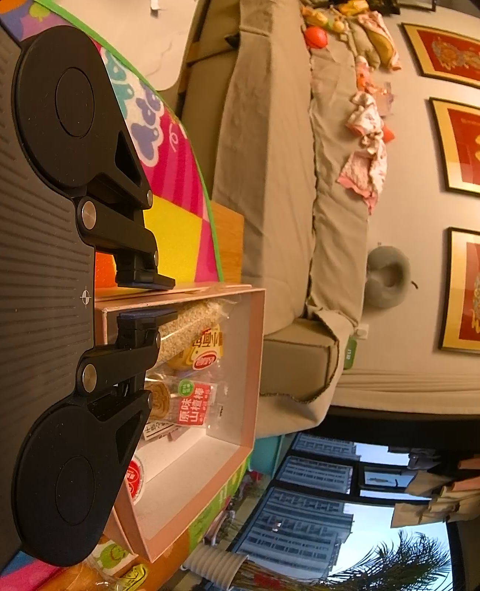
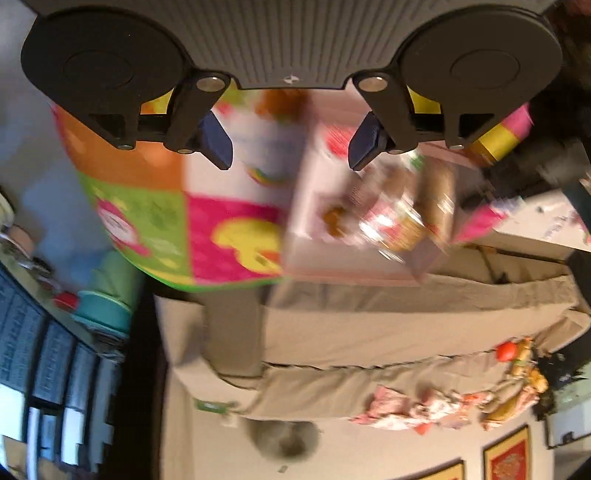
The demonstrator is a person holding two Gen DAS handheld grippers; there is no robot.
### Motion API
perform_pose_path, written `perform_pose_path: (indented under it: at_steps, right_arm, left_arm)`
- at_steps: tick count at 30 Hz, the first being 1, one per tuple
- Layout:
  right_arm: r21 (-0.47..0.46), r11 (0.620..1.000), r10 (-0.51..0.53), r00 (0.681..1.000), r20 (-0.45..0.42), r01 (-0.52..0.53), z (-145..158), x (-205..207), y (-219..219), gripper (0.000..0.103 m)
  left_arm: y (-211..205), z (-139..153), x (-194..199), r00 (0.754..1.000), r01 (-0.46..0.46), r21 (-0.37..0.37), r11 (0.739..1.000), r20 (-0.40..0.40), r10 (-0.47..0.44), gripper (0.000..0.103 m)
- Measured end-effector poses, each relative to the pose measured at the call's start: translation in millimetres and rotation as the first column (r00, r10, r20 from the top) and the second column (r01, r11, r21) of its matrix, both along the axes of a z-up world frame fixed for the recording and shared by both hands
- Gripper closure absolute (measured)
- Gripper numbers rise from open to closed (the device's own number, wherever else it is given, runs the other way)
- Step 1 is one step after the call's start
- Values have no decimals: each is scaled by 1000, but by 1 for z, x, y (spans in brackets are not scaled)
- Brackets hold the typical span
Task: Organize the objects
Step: 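Move the right gripper to a second red-label packet on the mat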
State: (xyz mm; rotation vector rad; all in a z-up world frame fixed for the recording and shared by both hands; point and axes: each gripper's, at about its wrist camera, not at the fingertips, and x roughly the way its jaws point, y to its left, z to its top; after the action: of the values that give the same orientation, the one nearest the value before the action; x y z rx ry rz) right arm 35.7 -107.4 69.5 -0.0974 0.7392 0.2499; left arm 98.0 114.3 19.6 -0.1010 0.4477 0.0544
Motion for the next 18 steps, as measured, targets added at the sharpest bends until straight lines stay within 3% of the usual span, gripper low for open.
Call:
perform_pose_path:
  at_steps: [10, 18]
  right_arm:
    - [-98, 966, -231, 968, 97, 240, -27, -83, -92, 18]
    - [-20, 973, -233, 969, -80, 232, -68, -112, -111, 15]
  left_arm:
    - [0, 0, -3, 1000, -6, 12, 1000, 6, 6, 90]
    - [1, -1, -5, 1000, -7, 14, 1000, 7, 6, 90]
